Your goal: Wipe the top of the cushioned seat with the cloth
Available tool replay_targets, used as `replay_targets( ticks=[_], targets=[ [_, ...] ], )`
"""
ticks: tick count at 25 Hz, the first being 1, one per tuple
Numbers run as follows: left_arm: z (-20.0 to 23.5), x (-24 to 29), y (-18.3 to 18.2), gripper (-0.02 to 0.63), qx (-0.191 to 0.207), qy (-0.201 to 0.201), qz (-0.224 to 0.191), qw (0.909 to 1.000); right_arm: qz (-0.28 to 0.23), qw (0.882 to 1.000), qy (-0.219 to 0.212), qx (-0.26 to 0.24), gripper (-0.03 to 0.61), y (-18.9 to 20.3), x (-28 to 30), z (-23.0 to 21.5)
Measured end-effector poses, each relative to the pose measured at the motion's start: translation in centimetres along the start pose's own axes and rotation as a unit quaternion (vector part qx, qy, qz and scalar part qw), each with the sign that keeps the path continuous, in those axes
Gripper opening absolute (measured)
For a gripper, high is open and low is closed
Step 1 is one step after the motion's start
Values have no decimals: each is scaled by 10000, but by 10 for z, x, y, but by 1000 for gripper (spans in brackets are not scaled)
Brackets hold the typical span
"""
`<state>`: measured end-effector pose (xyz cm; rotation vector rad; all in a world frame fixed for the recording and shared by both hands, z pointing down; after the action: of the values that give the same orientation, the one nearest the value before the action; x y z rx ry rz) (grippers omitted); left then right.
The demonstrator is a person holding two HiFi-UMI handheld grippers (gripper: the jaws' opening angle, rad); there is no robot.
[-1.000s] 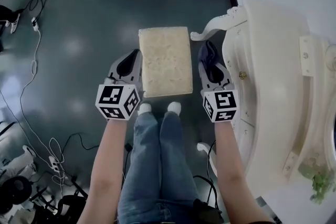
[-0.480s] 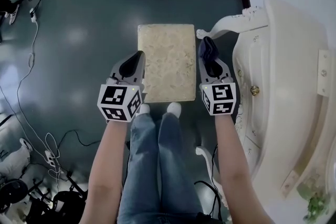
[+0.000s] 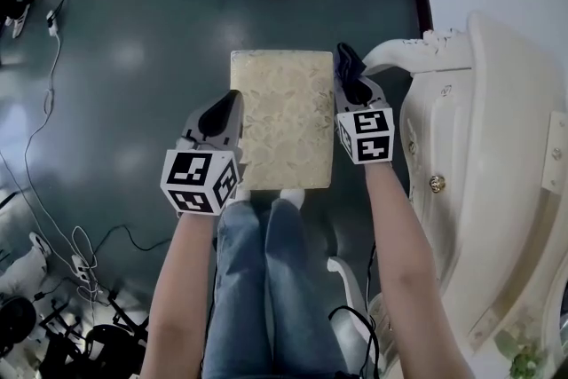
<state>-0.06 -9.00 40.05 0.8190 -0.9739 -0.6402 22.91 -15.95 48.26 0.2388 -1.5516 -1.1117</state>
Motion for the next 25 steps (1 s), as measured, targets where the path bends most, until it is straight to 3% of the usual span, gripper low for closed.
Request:
replay_targets(
  ticks=[8, 12, 19, 22, 25],
  targets=[
    [15, 6, 1, 5, -8, -69, 91, 9999, 833, 9964, 12, -124, 37, 12, 50, -8],
    [20, 6, 1, 5, -2, -84, 99, 9999, 1254, 9920, 23, 106, 37, 21, 65, -10],
    [27, 3, 5, 5, 29, -101, 160, 9998, 1315, 9912, -81, 158, 37, 17, 82, -7],
    [31, -1, 5, 5, -16, -125, 143, 9998, 1358, 9899, -260, -323, 37, 15, 84, -1],
    [31, 0, 7, 5, -42, -131, 156, 9998, 1413, 9811, -549, -1199, 37, 13, 84, 8]
  ],
)
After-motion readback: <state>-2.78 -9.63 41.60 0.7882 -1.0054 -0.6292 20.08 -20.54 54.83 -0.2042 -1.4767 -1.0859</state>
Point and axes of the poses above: the fingertips, and each gripper's own axes: x forward along the fingers, z to its left, y out of its underside, the point moved 5 cm from there along -x, backward along the fingers, and after that the axes turned 5 degrees about y, right-handed, at the moved point
